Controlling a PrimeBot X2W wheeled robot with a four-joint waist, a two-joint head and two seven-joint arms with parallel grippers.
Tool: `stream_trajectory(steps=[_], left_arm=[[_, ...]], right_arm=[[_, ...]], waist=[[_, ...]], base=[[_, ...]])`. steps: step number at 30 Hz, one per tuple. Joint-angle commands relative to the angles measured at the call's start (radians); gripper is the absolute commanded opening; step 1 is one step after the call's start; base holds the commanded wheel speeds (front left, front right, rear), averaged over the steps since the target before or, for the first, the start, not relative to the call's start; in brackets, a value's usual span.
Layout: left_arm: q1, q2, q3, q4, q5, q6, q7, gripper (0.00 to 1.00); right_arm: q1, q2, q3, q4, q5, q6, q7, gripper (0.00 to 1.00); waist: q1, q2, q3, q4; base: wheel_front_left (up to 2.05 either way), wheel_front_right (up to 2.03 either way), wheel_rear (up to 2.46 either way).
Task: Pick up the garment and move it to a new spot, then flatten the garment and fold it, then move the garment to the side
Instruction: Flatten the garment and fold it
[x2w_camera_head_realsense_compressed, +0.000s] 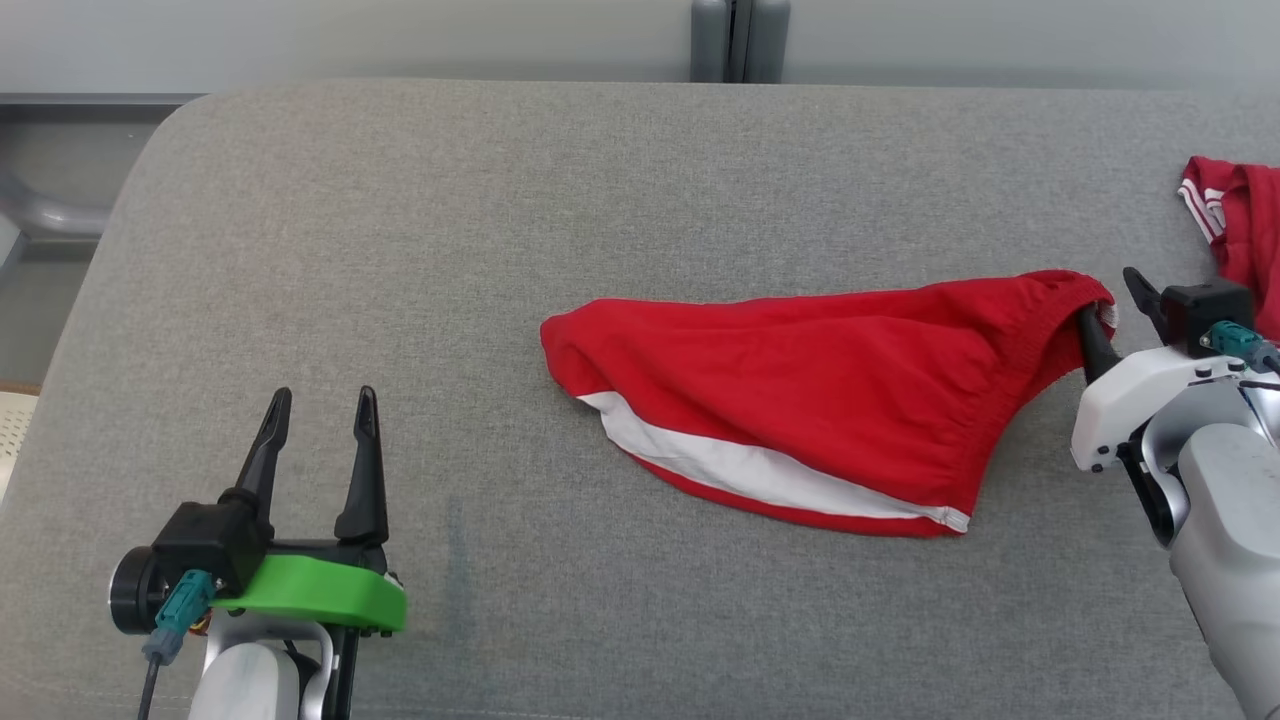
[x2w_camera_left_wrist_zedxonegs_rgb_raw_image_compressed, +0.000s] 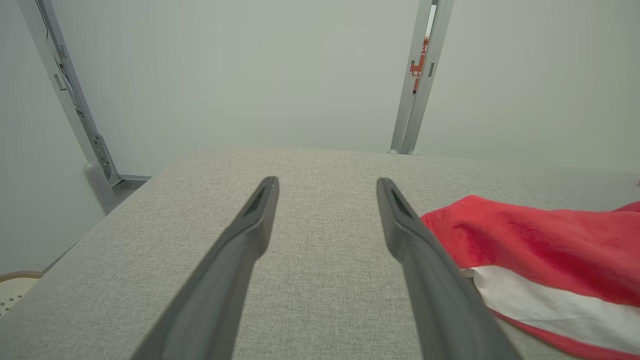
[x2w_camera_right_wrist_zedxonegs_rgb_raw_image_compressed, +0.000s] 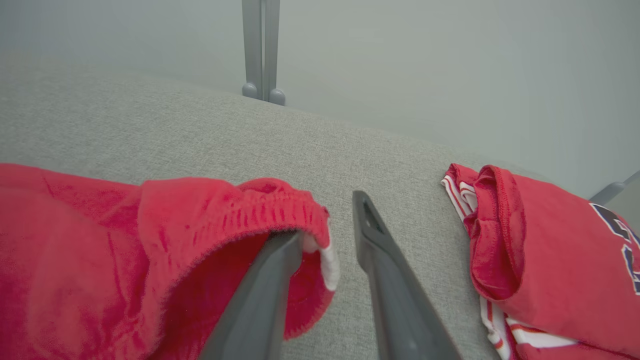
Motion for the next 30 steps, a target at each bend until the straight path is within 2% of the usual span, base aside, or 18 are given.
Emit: stream_trajectory(steps=[1, 7, 14, 19, 24, 30], left_arm=[[-0.011, -0.003, 0.001, 0.003, -0.011, -0.003, 0.000, 1.00], [0.002, -0.003, 0.004, 0.011, -0.010, -0.003, 0.000, 1.00], [0.023, 0.004, 0.023, 0.004, -0.001, -0.003, 0.000, 1.00], [0.034, 0.008, 0.029, 0.004, -0.001, -0.003, 0.000, 1.00], [0.042, 0.010, 0.033, -0.001, 0.003, -0.003, 0.000, 1.00], [0.042, 0.011, 0.029, -0.004, 0.003, -0.004, 0.000, 1.00]], right_arm=[[-0.008, 0.005, 0.000, 0.006, 0.001, -0.002, -0.002, 1.00], [0.085, 0.020, -0.023, -0.029, 0.027, -0.002, -0.003, 1.00], [0.244, 0.028, -0.075, -0.202, 0.047, -0.002, -0.003, 1.00], [0.361, 0.066, -0.113, -0.355, 0.080, -0.002, -0.002, 1.00], [0.468, 0.094, -0.064, -0.477, 0.078, -0.002, -0.002, 1.00], [0.529, 0.112, 0.030, -0.521, 0.087, -0.002, -0.002, 1.00]], waist=[[0.0000, 0.0000, -0.003, -0.004], [0.0000, 0.0000, -0.026, -0.038], [0.0000, 0.0000, -0.049, -0.087], [0.0000, 0.0000, -0.060, -0.103], [0.0000, 0.0000, -0.067, -0.108], [0.0000, 0.0000, -0.065, -0.101]], base=[[0.00, 0.00, 0.00], [0.00, 0.00, 0.00], [0.00, 0.00, 0.00], [0.00, 0.00, 0.00], [0.00, 0.00, 0.00], [0.00, 0.00, 0.00]])
